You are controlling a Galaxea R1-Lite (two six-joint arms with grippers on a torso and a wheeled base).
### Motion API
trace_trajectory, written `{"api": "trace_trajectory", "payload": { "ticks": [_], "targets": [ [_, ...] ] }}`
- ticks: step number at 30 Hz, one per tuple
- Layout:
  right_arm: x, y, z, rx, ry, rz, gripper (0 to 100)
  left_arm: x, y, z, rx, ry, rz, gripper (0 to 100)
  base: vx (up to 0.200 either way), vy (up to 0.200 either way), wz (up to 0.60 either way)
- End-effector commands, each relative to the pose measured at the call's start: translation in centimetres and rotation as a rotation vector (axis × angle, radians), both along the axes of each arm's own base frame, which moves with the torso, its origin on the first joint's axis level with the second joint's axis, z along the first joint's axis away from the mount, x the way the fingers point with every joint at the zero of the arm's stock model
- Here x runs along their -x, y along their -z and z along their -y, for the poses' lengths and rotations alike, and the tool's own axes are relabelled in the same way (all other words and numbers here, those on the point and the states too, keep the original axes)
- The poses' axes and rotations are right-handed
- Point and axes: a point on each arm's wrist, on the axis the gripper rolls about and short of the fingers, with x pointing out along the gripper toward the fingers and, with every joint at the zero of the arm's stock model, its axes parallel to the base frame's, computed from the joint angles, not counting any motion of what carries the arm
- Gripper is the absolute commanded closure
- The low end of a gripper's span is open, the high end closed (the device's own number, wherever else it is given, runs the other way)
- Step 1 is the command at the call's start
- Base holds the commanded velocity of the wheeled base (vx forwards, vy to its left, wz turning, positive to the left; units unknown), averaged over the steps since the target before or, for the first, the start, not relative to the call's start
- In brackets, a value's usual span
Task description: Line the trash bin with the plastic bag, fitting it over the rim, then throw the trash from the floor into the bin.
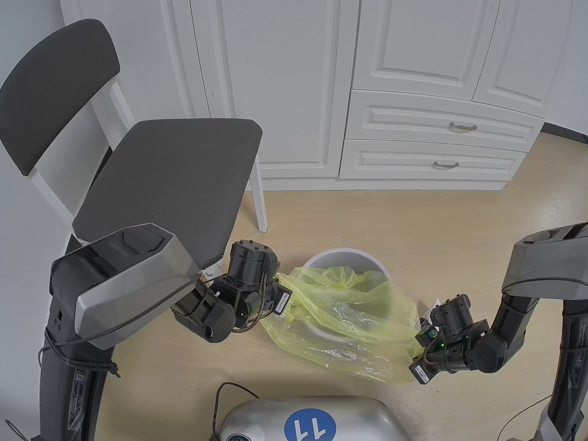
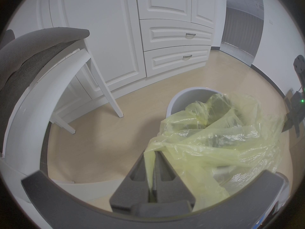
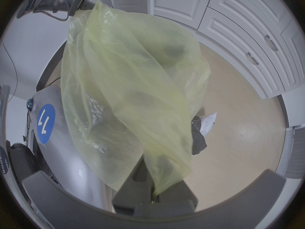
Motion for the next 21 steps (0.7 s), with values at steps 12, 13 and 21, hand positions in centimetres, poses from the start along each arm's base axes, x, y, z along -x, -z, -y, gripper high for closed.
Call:
{"api": "trace_trajectory", "payload": {
  "ticks": [12,13,21],
  "targets": [
    [0.3,0.3,-0.7,0.003,-0.005,0.035,100,-1.0,-0.8,1.1,0.027,0.014,0.047,100,0.000,0.000,0.00],
    [0.3,0.6,-0.7,0.005,-0.004,0.029,100,-1.2,-0.4,1.2,0.017,0.019,0.047,100,0.000,0.000,0.00],
    [0.1,0.8,-0.7,-0.002,0.010,0.030,100,-1.8,0.0,0.2,-0.009,0.004,0.048,100,0.000,0.000,0.00]
  ]
}}
